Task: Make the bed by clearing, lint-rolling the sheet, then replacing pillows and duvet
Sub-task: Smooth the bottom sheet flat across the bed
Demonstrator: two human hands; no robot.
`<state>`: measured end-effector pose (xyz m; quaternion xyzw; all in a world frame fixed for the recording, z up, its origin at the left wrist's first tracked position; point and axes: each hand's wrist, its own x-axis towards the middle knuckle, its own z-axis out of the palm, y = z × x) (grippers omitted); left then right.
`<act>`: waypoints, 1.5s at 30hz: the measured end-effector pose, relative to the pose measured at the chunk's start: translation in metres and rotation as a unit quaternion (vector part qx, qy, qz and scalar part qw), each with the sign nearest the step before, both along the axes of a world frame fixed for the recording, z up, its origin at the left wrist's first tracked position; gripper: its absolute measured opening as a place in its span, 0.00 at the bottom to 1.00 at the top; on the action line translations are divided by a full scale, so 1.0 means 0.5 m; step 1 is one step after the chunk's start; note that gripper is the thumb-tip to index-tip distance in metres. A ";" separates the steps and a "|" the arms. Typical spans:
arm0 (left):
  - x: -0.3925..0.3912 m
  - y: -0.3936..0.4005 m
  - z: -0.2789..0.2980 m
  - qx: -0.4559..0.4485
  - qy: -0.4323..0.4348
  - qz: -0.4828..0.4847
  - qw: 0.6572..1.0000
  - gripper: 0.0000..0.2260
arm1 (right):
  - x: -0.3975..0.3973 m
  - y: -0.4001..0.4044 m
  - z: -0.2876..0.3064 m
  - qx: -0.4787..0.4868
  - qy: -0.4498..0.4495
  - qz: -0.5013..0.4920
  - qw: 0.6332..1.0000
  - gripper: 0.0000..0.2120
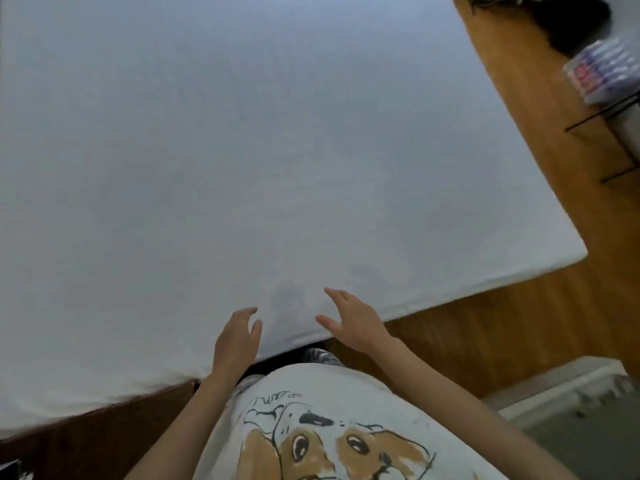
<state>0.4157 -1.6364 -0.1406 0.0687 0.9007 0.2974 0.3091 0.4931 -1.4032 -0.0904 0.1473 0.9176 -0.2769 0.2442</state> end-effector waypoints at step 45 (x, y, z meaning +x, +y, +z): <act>0.682 1.411 0.159 0.054 -0.050 -0.423 0.903 0.17 | 0.959 1.027 0.022 -0.159 0.108 -0.676 0.711 0.27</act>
